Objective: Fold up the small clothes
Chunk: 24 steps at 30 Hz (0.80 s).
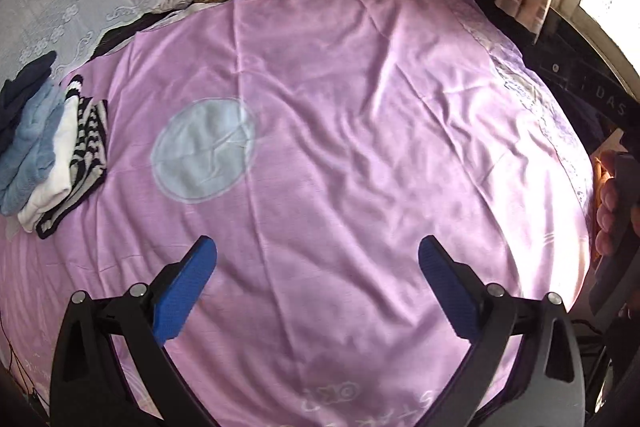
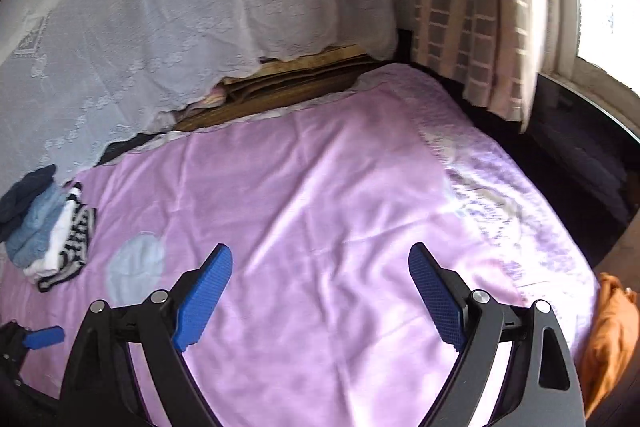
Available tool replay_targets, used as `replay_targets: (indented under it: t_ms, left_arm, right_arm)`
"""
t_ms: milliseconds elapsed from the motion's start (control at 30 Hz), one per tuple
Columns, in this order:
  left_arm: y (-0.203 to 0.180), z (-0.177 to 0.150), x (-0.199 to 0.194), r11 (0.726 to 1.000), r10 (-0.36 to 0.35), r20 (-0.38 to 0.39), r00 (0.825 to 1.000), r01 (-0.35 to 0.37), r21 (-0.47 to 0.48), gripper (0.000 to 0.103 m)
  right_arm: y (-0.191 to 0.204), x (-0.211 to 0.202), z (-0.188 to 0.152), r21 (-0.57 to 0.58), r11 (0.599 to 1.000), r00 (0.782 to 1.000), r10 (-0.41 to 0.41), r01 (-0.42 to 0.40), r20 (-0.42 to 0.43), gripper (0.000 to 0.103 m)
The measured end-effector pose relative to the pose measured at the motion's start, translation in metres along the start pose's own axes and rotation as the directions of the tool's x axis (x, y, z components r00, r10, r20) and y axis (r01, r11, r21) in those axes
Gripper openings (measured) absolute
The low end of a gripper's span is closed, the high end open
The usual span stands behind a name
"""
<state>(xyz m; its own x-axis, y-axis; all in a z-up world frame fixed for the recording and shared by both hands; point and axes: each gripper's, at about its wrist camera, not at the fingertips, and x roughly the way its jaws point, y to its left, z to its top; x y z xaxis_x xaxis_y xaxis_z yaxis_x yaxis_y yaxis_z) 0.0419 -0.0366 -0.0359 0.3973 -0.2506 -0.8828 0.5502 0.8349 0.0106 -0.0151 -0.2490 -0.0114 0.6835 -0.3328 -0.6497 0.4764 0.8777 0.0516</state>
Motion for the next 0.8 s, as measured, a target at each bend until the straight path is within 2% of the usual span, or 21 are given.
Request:
replay_targets:
  t_ms: [67,100,167,233,267,367,433,467,533,633,767,800]
  left_arm:
    - [-0.043,0.008,0.006,0.999,-0.021,-0.003,1.0,0.021,0.027,0.098]
    - [-0.065,0.012,0.009,0.999,-0.028,-0.005,1.0,0.028,0.039,0.098]
    - [-0.104,0.02,0.014,0.997,-0.049,-0.017,0.999,0.05,0.053,0.098]
    - [-0.141,0.025,0.016,0.993,-0.082,-0.022,0.996,0.084,0.08,0.098]
    - [-0.158,0.028,0.017,0.991,-0.087,-0.024,0.996,0.089,0.1,0.098]
    - [-0.203,0.036,0.018,0.981,-0.08,-0.032,0.996,0.085,0.172,0.098]
    - [-0.224,0.04,0.017,0.975,-0.078,-0.032,0.996,0.083,0.207,0.098]
    - [-0.233,0.042,0.018,0.972,-0.079,-0.034,0.996,0.084,0.22,0.098]
    - [-0.242,0.045,0.019,0.968,-0.07,-0.038,0.997,0.077,0.238,0.098]
    - [-0.245,0.049,0.019,0.969,-0.047,-0.034,0.998,0.053,0.241,0.098]
    - [-0.234,0.049,0.02,0.98,-0.029,-0.044,0.999,0.037,0.196,0.098]
    - [-0.23,0.047,0.019,0.982,-0.022,-0.044,0.999,0.029,0.186,0.098]
  right_arm:
    - [-0.067,0.003,-0.007,0.011,0.991,0.991,-0.13,0.13,0.01,0.09]
    - [-0.103,0.002,-0.012,0.024,0.98,0.98,-0.196,0.195,0.017,0.09]
    - [-0.179,-0.002,-0.024,0.081,0.949,0.953,-0.304,0.303,-0.001,0.09]
    - [-0.257,-0.01,-0.04,0.192,0.897,0.916,-0.4,0.399,-0.032,0.09]
    - [-0.296,-0.013,-0.049,0.247,0.857,0.889,-0.453,0.453,-0.058,0.09]
    - [-0.386,-0.022,-0.077,0.352,0.704,0.776,-0.617,0.617,-0.127,0.09]
    - [-0.426,-0.019,-0.097,0.385,0.622,0.716,-0.677,0.682,-0.174,0.09]
    - [-0.44,-0.018,-0.106,0.395,0.593,0.695,-0.692,0.702,-0.196,0.09]
    - [-0.456,-0.009,-0.119,0.415,0.566,0.683,-0.694,0.712,-0.227,0.09]
    - [-0.456,0.008,-0.13,0.418,0.551,0.674,-0.697,0.722,-0.245,0.09]
    - [-0.446,0.038,-0.131,0.346,0.569,0.658,-0.709,0.746,-0.253,0.09]
    - [-0.444,0.041,-0.129,0.346,0.58,0.668,-0.703,0.737,-0.245,0.09]
